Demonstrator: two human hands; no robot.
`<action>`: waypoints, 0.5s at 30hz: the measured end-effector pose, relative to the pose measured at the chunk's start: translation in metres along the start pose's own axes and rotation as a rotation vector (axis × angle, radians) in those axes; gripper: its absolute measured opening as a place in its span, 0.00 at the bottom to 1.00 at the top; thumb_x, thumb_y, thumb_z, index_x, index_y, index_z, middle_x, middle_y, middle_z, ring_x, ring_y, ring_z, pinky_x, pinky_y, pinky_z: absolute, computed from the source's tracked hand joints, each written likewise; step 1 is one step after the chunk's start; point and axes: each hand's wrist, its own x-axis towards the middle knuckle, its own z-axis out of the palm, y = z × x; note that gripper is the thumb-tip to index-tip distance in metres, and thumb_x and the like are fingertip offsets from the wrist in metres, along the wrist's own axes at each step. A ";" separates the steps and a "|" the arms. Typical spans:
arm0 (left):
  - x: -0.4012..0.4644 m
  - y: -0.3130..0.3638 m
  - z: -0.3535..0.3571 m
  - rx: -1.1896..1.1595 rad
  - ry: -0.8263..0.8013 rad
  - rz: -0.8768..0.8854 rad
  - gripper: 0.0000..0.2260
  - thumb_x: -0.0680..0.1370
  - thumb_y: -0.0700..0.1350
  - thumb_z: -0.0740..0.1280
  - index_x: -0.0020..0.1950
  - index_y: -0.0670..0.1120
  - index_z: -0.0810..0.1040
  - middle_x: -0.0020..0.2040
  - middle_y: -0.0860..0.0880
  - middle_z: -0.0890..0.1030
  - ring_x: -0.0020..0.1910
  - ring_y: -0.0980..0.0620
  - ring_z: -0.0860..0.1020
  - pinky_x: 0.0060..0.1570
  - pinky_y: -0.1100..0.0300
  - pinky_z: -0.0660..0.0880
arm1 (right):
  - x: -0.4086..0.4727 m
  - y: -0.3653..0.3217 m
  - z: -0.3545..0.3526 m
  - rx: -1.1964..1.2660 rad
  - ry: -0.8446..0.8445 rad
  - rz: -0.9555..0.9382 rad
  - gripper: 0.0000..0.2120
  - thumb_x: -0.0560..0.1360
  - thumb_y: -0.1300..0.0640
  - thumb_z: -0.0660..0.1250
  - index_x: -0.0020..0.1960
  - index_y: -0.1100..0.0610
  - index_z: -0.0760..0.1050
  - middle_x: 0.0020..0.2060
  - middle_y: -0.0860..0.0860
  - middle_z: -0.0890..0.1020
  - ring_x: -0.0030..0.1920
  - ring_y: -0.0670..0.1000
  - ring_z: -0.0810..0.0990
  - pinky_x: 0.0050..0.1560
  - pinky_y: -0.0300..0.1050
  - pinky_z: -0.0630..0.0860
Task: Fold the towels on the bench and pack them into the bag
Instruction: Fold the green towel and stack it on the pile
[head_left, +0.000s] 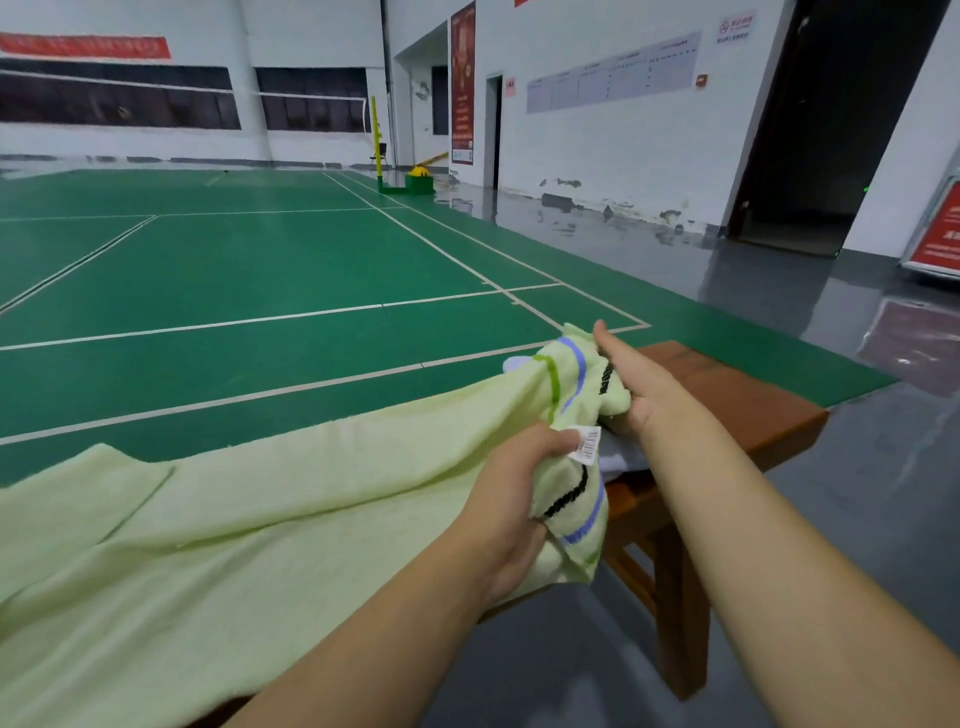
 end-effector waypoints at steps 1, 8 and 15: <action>0.000 -0.001 0.004 -0.010 -0.011 0.000 0.04 0.78 0.39 0.64 0.48 0.43 0.79 0.44 0.43 0.83 0.41 0.47 0.82 0.46 0.56 0.79 | 0.003 -0.001 -0.003 0.029 0.053 -0.015 0.27 0.79 0.36 0.62 0.56 0.59 0.80 0.48 0.61 0.85 0.47 0.60 0.85 0.43 0.55 0.83; 0.000 -0.003 0.021 -0.148 -0.144 -0.050 0.07 0.76 0.42 0.67 0.48 0.45 0.85 0.47 0.44 0.85 0.46 0.45 0.83 0.56 0.50 0.80 | 0.045 -0.015 -0.034 0.296 0.209 -0.181 0.35 0.78 0.31 0.57 0.71 0.57 0.72 0.61 0.61 0.82 0.58 0.63 0.83 0.49 0.61 0.83; 0.001 0.003 0.016 -0.132 -0.163 -0.058 0.17 0.76 0.44 0.68 0.63 0.43 0.82 0.57 0.44 0.83 0.55 0.45 0.81 0.63 0.49 0.74 | 0.001 -0.023 -0.011 0.352 0.315 -0.357 0.20 0.82 0.41 0.61 0.60 0.58 0.75 0.53 0.57 0.85 0.49 0.57 0.86 0.45 0.53 0.84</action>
